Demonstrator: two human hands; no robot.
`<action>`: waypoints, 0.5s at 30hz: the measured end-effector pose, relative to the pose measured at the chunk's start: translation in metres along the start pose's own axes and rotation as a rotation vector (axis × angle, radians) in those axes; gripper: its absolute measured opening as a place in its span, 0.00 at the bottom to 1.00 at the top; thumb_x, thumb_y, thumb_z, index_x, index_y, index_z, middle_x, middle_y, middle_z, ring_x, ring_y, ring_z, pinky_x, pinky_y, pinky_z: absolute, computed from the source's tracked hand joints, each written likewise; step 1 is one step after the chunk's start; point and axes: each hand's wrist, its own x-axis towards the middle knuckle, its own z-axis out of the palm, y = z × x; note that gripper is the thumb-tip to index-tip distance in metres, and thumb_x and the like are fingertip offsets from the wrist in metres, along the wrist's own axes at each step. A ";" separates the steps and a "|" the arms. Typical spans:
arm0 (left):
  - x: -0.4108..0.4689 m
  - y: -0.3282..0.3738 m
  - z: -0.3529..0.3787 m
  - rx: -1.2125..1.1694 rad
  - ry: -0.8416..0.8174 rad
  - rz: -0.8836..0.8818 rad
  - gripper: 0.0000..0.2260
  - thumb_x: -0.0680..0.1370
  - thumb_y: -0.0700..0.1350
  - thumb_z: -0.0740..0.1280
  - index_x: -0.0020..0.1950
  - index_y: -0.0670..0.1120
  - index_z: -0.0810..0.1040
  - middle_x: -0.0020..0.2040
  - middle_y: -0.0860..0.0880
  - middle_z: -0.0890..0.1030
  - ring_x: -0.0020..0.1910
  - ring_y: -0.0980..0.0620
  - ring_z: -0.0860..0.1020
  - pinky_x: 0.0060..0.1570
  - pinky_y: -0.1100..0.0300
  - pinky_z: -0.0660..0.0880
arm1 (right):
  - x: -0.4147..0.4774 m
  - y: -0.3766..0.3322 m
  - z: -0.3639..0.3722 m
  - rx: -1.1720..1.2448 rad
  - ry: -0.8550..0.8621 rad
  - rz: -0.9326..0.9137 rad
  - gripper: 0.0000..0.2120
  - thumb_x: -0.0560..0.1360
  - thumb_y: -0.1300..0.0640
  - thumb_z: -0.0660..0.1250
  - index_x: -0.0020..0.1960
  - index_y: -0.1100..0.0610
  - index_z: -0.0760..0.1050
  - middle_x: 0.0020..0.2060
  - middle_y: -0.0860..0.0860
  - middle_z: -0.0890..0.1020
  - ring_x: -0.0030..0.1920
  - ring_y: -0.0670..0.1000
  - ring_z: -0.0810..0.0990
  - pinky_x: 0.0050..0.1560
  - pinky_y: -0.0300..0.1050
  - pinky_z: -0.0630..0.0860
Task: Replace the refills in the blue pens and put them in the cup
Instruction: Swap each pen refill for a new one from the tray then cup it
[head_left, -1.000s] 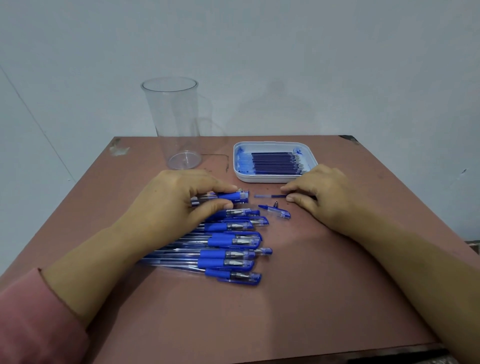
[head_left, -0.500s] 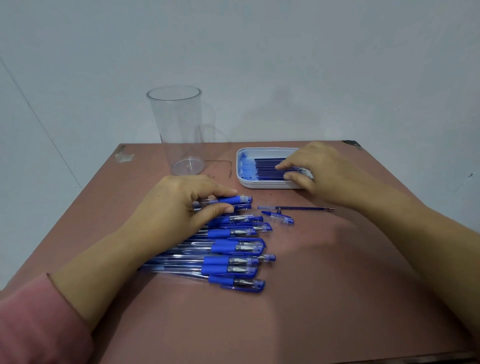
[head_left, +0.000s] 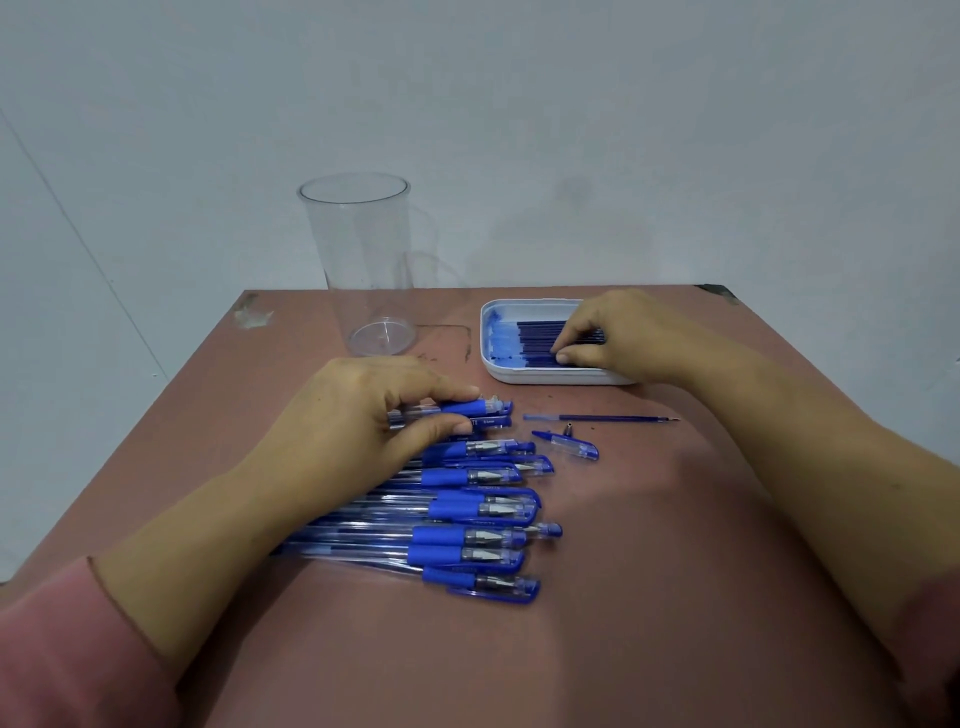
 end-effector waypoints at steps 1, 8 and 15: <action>0.000 0.000 0.000 0.000 -0.001 -0.005 0.11 0.74 0.54 0.71 0.55 0.54 0.84 0.44 0.67 0.78 0.43 0.69 0.77 0.43 0.76 0.70 | 0.000 0.000 0.000 0.002 0.003 0.003 0.05 0.75 0.52 0.70 0.49 0.50 0.83 0.48 0.46 0.82 0.50 0.47 0.78 0.51 0.42 0.73; 0.000 0.003 -0.002 -0.010 0.000 -0.023 0.13 0.74 0.55 0.70 0.55 0.53 0.84 0.43 0.66 0.78 0.43 0.71 0.76 0.43 0.78 0.69 | 0.002 0.001 0.000 0.031 -0.014 0.023 0.07 0.74 0.52 0.71 0.51 0.51 0.82 0.47 0.45 0.81 0.50 0.47 0.78 0.52 0.42 0.73; 0.001 0.004 -0.002 -0.005 -0.006 -0.025 0.13 0.73 0.55 0.69 0.55 0.53 0.84 0.43 0.65 0.79 0.45 0.68 0.78 0.43 0.78 0.69 | 0.002 -0.001 -0.002 0.003 0.000 0.025 0.08 0.75 0.53 0.70 0.53 0.51 0.83 0.49 0.47 0.82 0.48 0.45 0.77 0.48 0.37 0.68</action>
